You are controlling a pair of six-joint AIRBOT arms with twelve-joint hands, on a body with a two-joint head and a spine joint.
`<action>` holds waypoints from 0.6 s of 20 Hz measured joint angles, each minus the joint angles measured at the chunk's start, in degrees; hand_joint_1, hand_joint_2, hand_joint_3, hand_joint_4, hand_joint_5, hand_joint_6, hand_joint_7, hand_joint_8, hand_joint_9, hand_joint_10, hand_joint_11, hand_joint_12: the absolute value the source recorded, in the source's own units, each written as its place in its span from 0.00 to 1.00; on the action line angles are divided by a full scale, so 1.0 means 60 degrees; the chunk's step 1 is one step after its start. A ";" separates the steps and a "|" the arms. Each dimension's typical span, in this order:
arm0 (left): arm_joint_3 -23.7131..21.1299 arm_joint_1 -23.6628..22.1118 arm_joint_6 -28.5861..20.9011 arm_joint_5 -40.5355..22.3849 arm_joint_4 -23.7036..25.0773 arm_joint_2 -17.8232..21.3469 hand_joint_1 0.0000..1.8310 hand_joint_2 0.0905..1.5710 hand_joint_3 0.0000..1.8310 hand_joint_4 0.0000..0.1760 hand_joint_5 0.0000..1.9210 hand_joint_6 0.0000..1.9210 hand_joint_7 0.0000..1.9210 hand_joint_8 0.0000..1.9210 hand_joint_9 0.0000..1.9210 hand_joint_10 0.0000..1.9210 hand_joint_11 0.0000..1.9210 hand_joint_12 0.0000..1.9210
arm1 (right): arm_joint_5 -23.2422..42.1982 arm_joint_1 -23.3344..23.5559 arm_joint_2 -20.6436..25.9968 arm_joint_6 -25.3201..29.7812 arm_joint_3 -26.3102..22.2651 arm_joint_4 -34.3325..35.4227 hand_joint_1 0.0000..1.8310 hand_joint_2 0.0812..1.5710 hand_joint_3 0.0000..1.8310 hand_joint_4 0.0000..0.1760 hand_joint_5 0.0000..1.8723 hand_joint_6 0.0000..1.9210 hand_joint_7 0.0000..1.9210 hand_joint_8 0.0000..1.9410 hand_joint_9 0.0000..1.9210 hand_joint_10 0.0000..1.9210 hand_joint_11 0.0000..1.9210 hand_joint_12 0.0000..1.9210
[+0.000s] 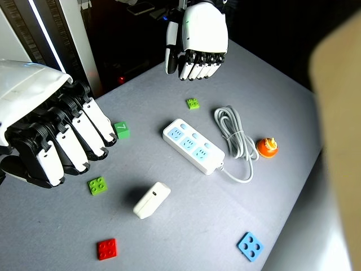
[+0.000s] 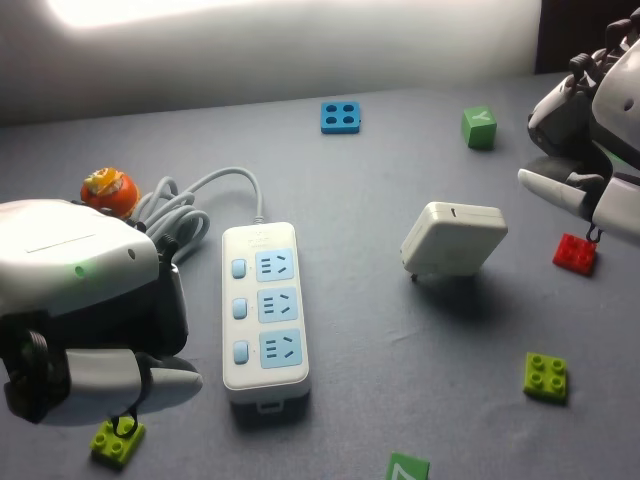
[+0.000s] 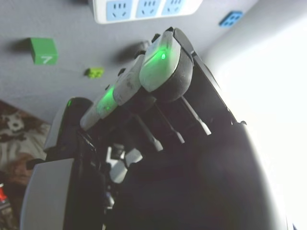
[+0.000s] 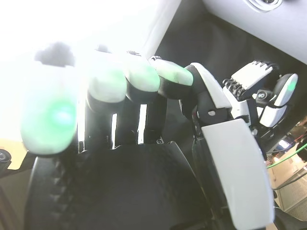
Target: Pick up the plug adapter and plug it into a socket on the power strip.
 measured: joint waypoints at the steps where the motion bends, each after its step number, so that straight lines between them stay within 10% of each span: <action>1: 0.0000 0.0000 0.0004 0.0022 0.0000 0.0000 0.00 0.70 0.06 0.00 0.11 0.03 0.10 0.02 0.10 0.04 0.02 0.22 | 0.0000 0.0000 0.0000 -0.0004 0.0000 -0.0004 0.08 0.68 0.06 0.00 0.11 0.03 0.11 0.03 0.09 0.03 0.00 0.20; 12: -0.0182 0.1158 -0.0277 0.0419 0.0026 0.0178 0.00 0.74 0.00 0.00 0.08 0.00 0.07 0.00 0.07 0.00 0.00 0.21 | -0.0448 0.0033 0.0004 -0.0124 0.0000 0.0488 0.21 0.71 0.00 0.00 0.10 0.00 0.10 0.00 0.09 0.00 0.00 0.21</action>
